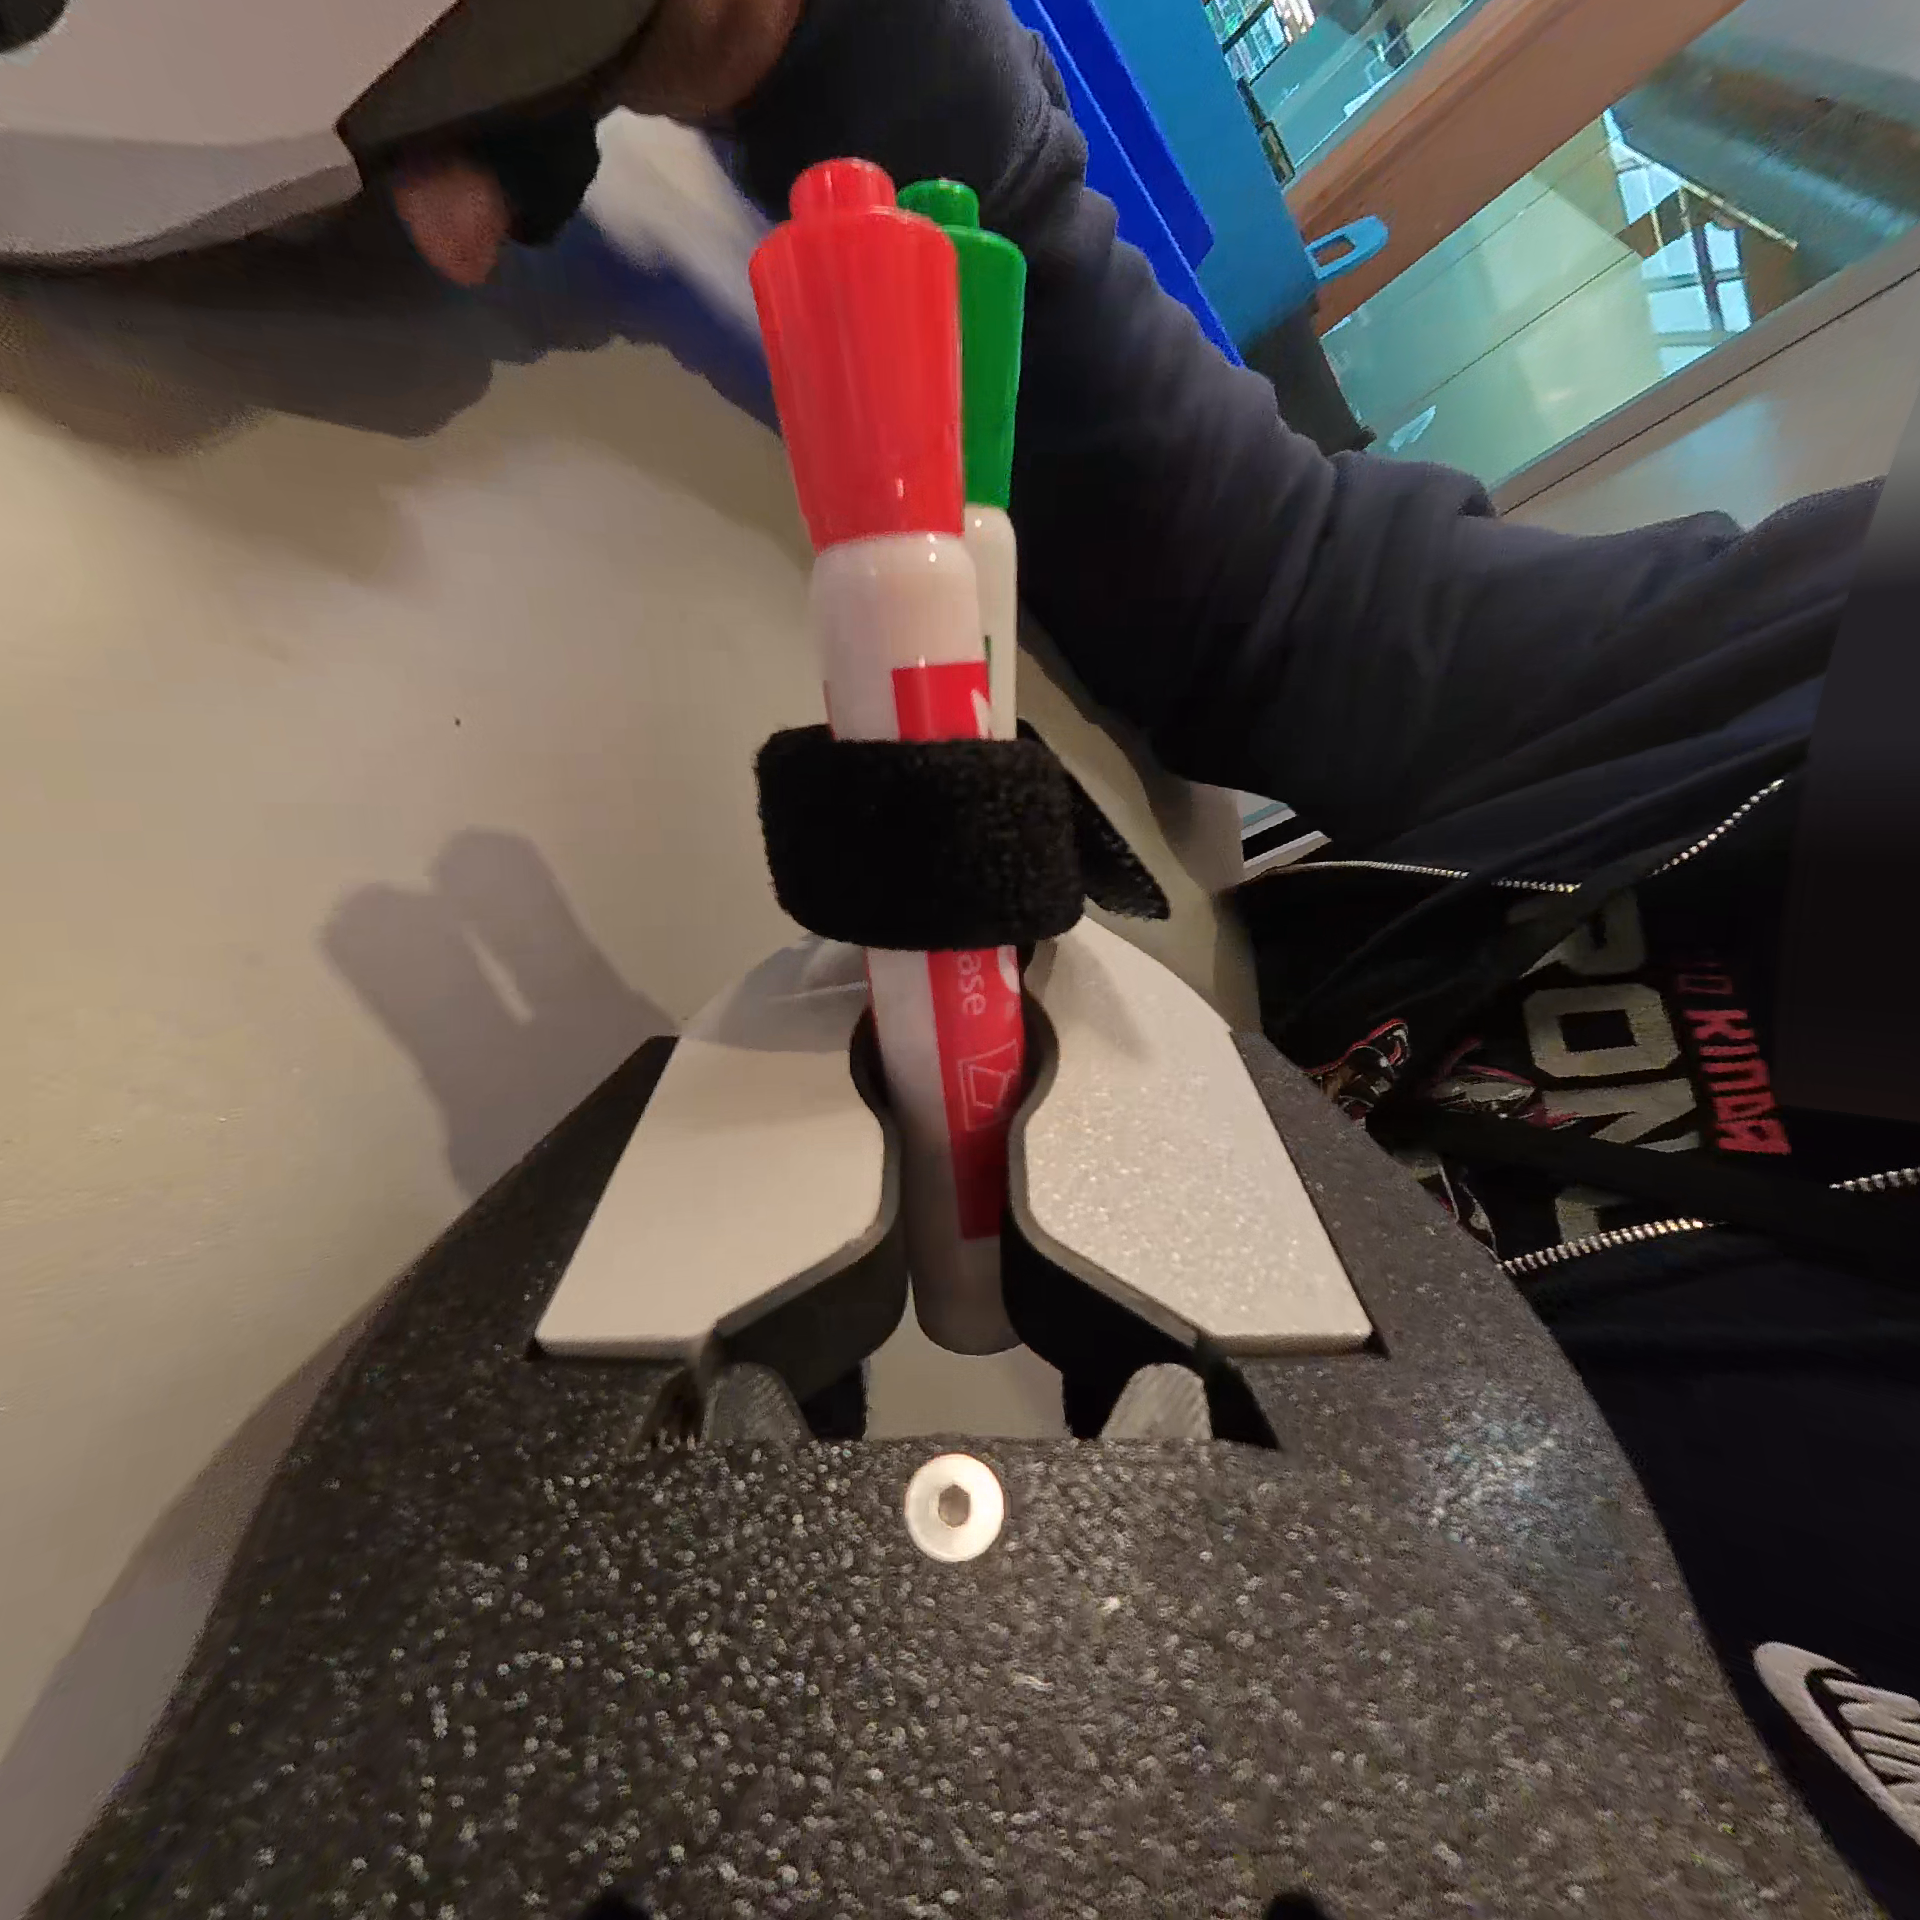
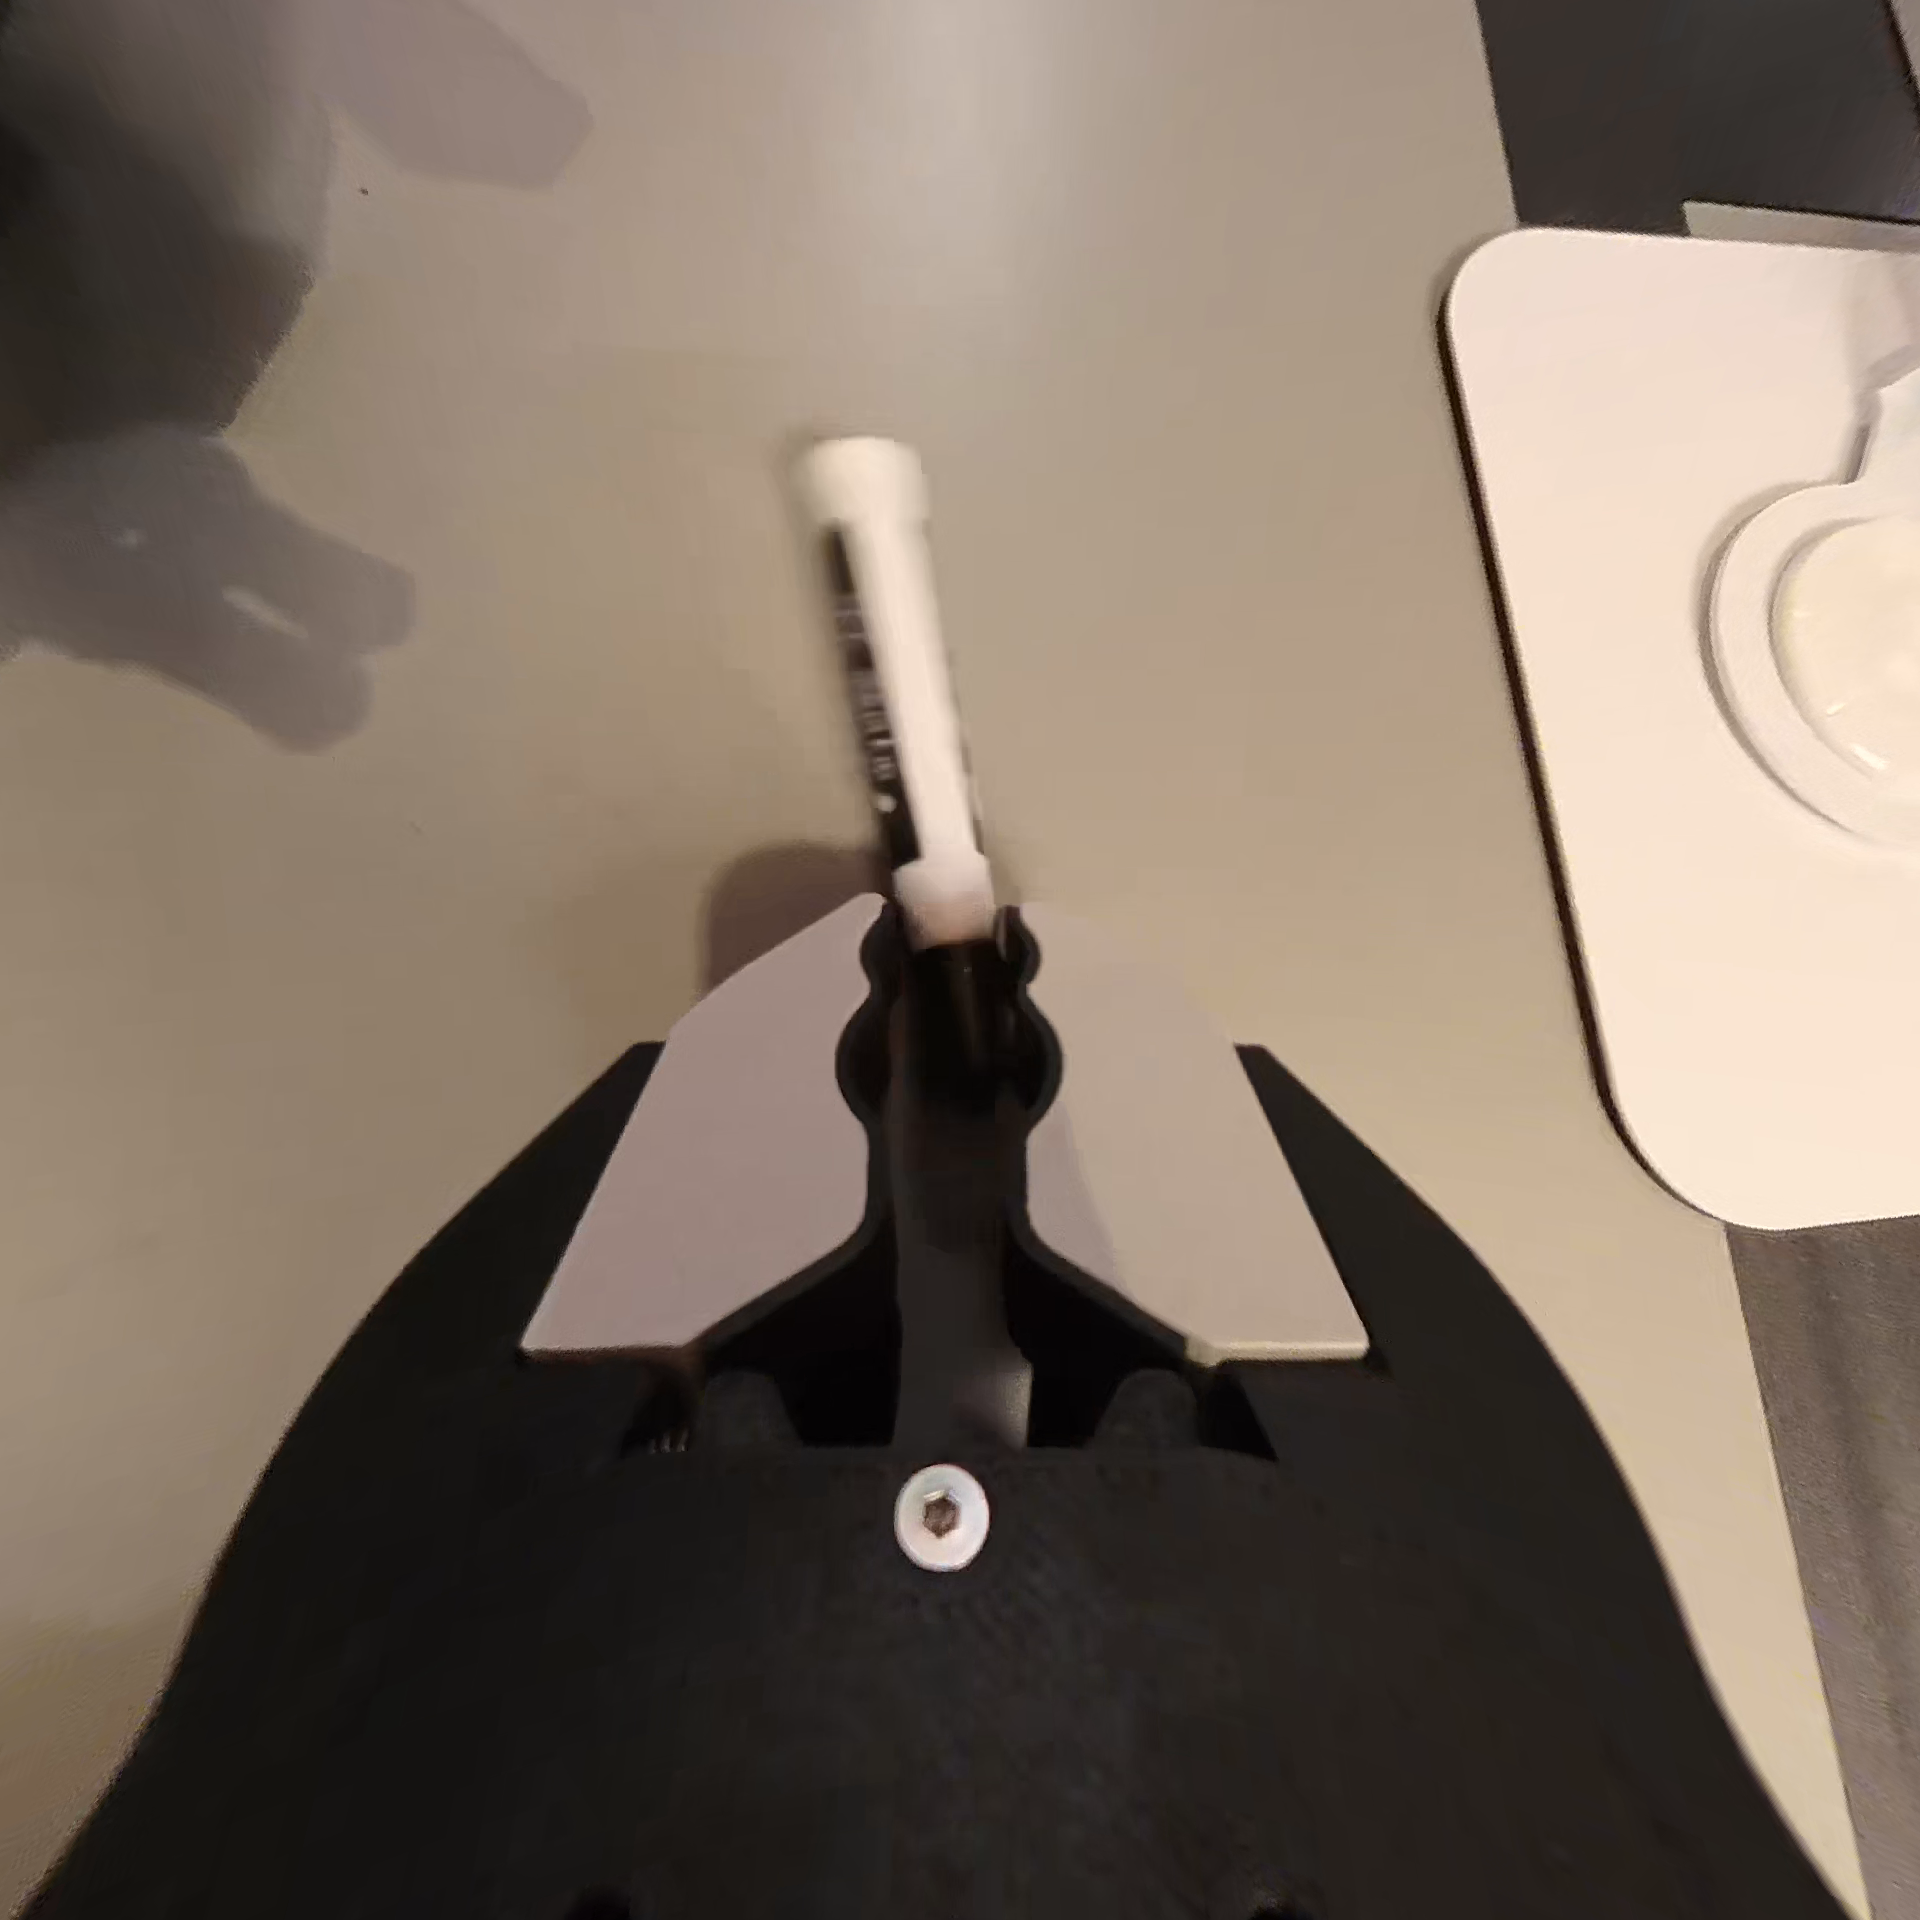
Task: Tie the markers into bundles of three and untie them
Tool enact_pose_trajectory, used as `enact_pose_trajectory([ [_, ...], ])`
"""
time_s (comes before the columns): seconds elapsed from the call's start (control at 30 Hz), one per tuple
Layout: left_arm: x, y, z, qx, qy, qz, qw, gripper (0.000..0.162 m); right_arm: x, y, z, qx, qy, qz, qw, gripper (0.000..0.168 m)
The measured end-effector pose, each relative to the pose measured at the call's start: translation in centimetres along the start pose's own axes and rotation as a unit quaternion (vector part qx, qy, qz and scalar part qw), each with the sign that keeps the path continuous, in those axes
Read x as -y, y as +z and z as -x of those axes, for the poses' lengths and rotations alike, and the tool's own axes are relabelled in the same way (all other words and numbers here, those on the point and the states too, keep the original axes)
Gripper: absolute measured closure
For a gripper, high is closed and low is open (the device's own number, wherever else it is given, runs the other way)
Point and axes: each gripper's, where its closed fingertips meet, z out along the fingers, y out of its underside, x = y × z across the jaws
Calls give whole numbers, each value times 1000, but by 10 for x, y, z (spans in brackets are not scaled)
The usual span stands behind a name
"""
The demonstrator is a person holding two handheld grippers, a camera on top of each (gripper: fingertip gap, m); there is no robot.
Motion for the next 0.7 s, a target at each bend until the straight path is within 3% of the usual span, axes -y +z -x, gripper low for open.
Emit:
enact_pose_trajectory([
  [0.2,1,-6,11,43,31,4,999,147,-5,-9,8,-40,-35,18,998,152],
  [0.43,-4,-12,31,129,84,35,987,147,7,-47,33,-34,-29,-45,998,152],
  [0.7,2,-36,61,304,209,76,926,147,12,-97,59,-104,-43,-25,993,152],
])
